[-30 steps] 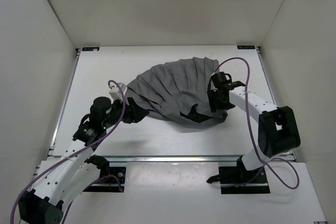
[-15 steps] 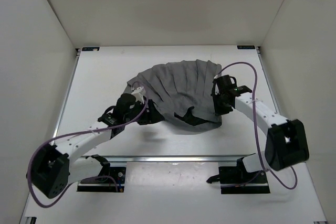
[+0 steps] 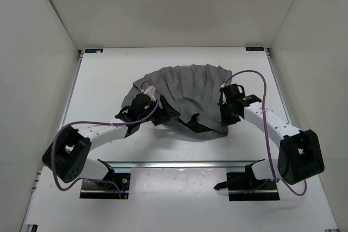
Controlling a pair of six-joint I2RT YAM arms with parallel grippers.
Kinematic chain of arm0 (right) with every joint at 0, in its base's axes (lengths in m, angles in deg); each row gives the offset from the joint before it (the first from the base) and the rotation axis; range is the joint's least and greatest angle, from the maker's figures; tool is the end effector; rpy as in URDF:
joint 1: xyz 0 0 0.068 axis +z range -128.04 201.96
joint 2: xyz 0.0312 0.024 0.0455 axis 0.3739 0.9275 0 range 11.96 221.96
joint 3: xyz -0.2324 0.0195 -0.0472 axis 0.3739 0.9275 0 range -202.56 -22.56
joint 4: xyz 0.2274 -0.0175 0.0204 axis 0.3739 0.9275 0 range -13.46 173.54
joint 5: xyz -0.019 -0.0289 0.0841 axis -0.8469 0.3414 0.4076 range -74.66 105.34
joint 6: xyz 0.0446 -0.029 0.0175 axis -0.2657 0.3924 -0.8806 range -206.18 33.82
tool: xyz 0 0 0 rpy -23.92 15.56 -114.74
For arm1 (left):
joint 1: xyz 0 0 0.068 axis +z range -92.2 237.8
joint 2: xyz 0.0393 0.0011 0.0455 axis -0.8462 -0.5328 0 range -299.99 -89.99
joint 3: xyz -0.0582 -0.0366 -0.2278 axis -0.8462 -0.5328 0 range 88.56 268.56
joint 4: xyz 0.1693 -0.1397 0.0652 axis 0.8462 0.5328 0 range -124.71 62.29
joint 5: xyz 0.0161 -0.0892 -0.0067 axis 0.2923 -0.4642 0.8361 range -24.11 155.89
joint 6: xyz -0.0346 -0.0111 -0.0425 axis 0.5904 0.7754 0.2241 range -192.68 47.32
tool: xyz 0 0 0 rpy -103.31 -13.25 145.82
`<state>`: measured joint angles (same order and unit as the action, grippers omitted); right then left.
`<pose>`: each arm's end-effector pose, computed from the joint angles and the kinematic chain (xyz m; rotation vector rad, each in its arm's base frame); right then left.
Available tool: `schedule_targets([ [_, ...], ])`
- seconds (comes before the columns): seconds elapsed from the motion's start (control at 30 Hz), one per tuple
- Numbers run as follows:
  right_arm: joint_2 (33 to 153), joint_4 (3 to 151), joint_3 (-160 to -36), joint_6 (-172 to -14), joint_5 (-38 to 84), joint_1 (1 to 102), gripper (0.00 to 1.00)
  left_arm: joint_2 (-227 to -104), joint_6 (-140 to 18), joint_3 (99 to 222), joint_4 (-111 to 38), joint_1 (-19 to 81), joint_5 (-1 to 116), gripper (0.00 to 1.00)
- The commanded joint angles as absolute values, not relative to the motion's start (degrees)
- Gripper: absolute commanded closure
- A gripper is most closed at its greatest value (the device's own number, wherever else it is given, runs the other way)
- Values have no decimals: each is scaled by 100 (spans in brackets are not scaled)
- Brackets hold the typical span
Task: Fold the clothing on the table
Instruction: Flatten the skirt out
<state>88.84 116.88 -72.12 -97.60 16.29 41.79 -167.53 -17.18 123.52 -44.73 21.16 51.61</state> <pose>0.2116 0.0770 0.1881 -0.2074 2.7578 0.1690 0.2029 -0.1627 0.1781 -0.2276 2.3608 -1.1397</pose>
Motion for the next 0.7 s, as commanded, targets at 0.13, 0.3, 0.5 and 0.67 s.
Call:
schedule_targets([
  [0.13, 8500, 11477, -7134, -9769, 1842, 4086, 100, -17655, -994, 12600, -5149, 2168, 4789, 21],
  [0.3, 8298, 11390, -7081, -9682, 2008, 3980, 100, -17939, -651, 12302, -5755, 2159, 4523, 71],
  [0.5, 7255, 10934, -6966, -9532, 2875, 3471, 100, -16491, -1061, 12204, -5143, 2720, 4744, 100],
  [0.67, 5750, 9617, -6905, -10040, 4732, 2724, 100, -15076, -1800, 13108, -3579, 3222, 4848, 100],
])
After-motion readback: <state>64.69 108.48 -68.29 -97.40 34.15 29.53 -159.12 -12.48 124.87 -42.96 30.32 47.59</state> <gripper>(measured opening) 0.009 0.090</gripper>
